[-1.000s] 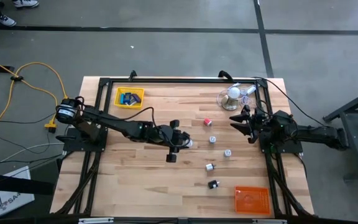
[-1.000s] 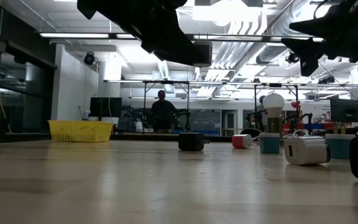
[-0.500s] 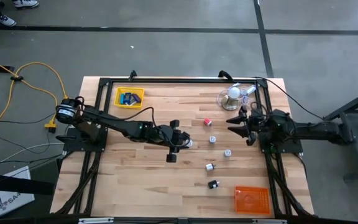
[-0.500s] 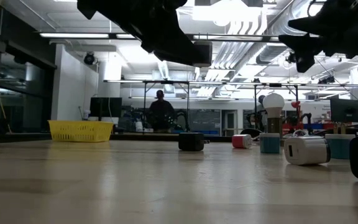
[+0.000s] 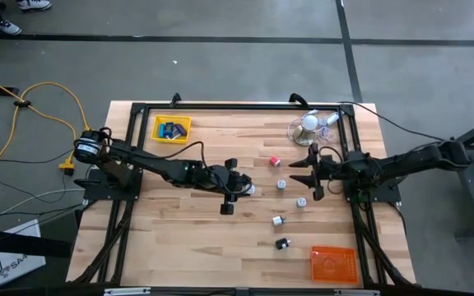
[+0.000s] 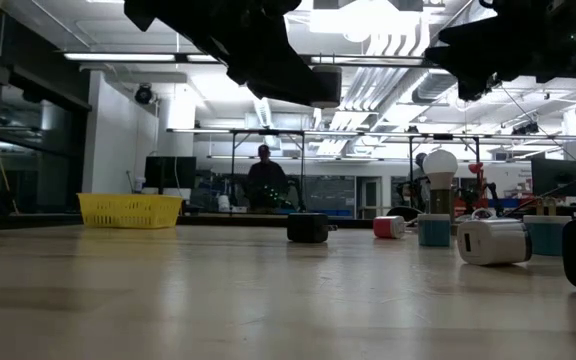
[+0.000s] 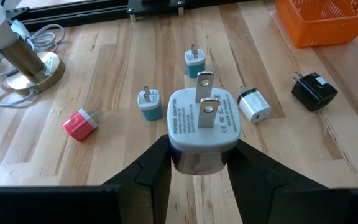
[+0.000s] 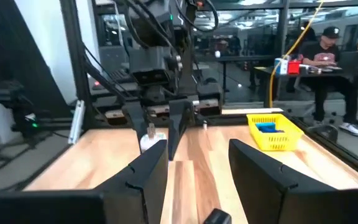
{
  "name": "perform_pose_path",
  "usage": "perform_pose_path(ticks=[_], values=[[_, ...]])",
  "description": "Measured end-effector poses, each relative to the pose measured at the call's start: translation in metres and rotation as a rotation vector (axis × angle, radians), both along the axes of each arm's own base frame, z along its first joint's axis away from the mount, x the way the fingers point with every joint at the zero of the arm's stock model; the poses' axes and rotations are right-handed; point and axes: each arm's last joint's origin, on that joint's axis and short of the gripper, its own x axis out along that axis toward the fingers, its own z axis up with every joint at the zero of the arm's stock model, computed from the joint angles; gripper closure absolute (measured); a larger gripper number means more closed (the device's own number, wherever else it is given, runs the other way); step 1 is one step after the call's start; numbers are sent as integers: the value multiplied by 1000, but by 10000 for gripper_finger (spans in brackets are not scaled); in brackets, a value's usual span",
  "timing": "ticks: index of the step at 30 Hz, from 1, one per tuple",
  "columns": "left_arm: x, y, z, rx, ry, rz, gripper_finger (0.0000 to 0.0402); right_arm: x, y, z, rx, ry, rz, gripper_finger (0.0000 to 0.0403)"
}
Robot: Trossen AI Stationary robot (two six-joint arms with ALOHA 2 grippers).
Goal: Pick & Place Office items
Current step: Put the purple charger adapter into the orange bin
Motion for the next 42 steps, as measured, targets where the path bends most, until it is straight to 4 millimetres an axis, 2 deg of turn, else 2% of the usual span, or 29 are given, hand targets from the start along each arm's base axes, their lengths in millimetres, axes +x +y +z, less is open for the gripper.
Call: perform_pose_path(ticks=[9, 19, 25, 31, 42], values=[[0, 0, 0, -3, 0, 2, 277, 15, 14, -6, -14, 6, -35, 245], [0, -1, 0, -1, 0, 1, 277, 65, 31, 22, -134, 84, -26, 245], [0, -2, 0, -1, 0, -1, 277, 86, 38, 17, -177, 144, -38, 245], [0, -3, 0, -1, 0, -5, 277, 92, 49, 3, -262, 199, -67, 245], [0, -3, 0, -2, 1, -6, 277, 94, 53, -3, -193, 217, -79, 231]])
